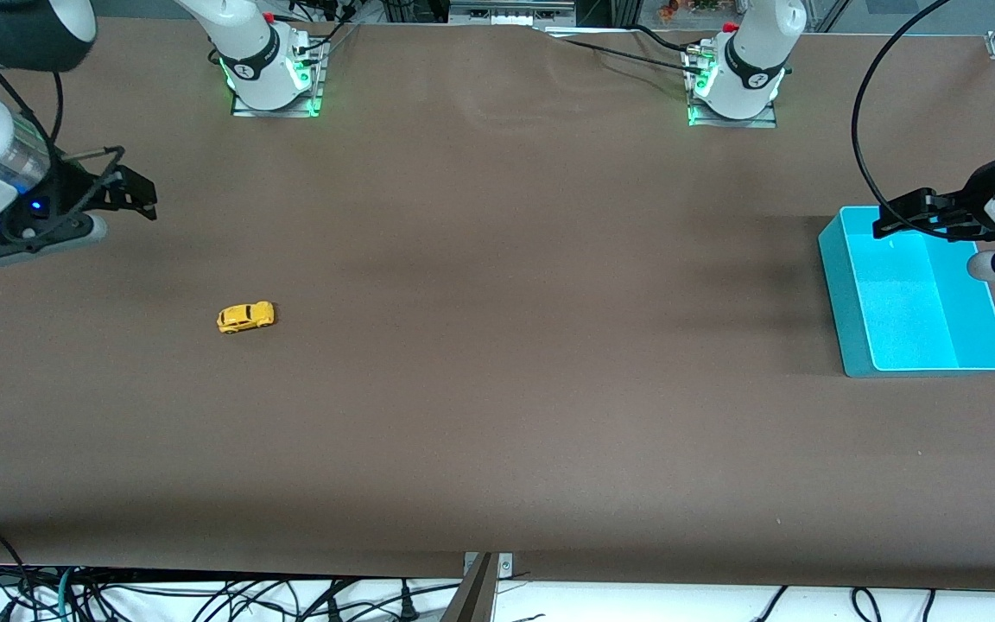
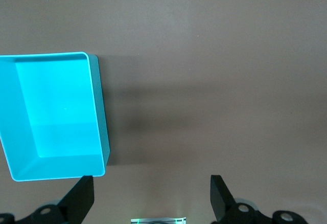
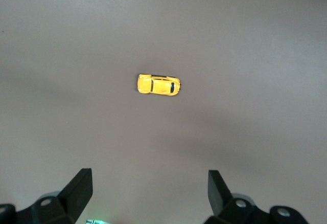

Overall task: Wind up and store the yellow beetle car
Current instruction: 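Reach the right gripper down over the yellow beetle car, then close the right gripper on the yellow car's body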

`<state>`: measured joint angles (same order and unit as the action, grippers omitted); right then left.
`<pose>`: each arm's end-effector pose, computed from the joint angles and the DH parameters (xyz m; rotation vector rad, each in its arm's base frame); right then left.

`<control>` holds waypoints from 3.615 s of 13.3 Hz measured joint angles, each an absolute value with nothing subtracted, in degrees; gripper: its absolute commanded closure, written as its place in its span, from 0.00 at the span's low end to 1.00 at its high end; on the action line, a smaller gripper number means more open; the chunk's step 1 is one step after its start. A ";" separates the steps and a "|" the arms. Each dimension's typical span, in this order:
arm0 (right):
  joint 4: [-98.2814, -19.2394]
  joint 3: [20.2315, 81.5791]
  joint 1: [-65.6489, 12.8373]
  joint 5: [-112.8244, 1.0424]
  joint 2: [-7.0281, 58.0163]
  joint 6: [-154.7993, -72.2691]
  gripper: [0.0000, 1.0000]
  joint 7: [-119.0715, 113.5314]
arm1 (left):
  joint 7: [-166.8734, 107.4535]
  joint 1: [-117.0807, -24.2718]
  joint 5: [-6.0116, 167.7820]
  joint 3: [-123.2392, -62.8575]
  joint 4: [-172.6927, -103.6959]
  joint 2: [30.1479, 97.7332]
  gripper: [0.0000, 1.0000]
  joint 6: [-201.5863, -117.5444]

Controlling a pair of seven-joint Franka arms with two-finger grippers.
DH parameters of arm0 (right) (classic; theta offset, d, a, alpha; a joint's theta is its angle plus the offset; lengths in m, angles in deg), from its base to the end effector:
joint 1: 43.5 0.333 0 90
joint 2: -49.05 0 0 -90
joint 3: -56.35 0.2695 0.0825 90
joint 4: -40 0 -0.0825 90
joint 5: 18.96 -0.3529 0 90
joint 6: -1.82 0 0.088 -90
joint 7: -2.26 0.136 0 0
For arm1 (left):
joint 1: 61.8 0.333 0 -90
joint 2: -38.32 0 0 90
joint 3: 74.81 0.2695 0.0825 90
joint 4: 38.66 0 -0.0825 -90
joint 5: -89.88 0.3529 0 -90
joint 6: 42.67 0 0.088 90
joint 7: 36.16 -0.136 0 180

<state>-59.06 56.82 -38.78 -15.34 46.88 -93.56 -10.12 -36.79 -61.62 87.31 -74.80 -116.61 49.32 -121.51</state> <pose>0.5271 0.0398 0.4674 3.0433 0.4846 -0.1632 0.5465 -0.0049 0.5216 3.0837 -0.0192 -0.2723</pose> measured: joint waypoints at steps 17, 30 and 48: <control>-85.24 56.75 -40.09 -15.34 34.52 -135.06 0.00 -70.45 | -36.79 -61.62 87.31 -74.80 -116.66 49.33 0.00 -121.51; -85.10 58.14 -42.04 -23.80 25.47 -146.08 0.64 -93.12 | -36.79 -61.62 87.31 -74.80 -116.67 49.34 0.00 -121.51; -84.71 62.76 -42.83 -24.42 25.09 -146.20 0.94 -88.66 | -36.79 -61.62 87.31 -74.80 -116.67 49.48 0.00 -121.51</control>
